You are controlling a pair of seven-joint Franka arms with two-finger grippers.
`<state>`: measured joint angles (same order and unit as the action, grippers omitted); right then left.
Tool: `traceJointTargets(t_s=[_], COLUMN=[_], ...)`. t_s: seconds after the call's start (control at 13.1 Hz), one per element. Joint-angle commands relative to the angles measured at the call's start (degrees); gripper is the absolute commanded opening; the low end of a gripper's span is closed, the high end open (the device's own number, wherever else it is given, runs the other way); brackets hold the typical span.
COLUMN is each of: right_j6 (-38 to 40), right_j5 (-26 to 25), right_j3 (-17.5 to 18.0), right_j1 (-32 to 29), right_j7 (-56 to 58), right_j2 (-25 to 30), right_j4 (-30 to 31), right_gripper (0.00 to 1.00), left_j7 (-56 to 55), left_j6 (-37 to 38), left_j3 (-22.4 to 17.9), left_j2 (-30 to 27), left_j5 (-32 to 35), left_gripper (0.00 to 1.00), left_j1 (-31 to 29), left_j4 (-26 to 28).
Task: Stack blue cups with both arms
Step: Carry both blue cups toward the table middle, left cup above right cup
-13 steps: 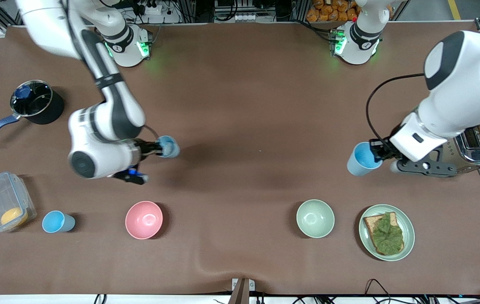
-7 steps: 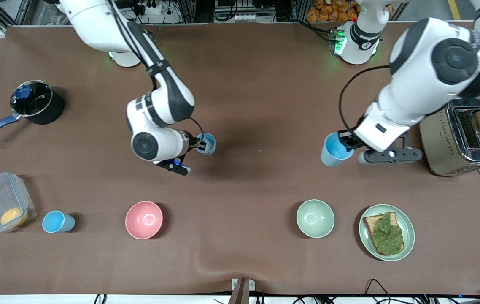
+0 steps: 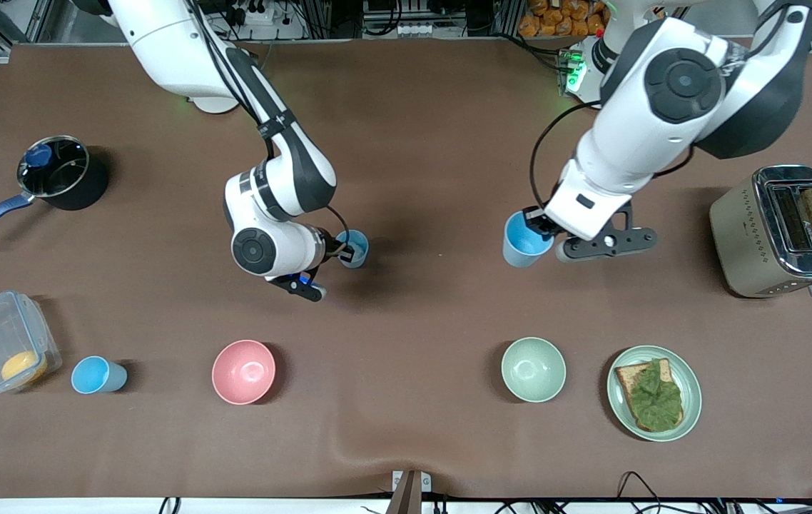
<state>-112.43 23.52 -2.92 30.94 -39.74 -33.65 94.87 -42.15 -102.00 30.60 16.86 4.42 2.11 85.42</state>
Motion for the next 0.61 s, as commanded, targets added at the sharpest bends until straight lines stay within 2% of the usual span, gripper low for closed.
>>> traceJointTargets(t_s=[0.0,0.23,0.38,0.54], right_j6=[1.2,10.4,14.1,16.5], right_j5=[1.1,0.1,-0.2,-6.3], right_j3=[0.1,-0.2,-0.3,-0.5], right_j1=[-0.5,-4.2,-8.9,-12.9], right_j7=[0.0,1.1,5.6,12.1], right_j2=[0.4,0.4,1.6,3.1], right_j4=[-1.8,-7.9,-8.8,-8.6], right_gripper=[1.00,1.00,1.00,1.00], left_j7=[-5.4,-14.2,-21.4,-29.5], left_j6=[0.1,-3.5,-7.0,-10.0], left_j3=[-0.5,-0.7,-0.8,-1.5], left_j2=[2.6,6.4,8.9,12.0], left_j5=[0.1,0.7,3.2,7.2], left_gripper=[0.00,0.00,0.00,0.00], left_j1=[3.5,9.0,13.3,18.8], left_j4=[-3.0,-5.1,-5.5,-6.6])
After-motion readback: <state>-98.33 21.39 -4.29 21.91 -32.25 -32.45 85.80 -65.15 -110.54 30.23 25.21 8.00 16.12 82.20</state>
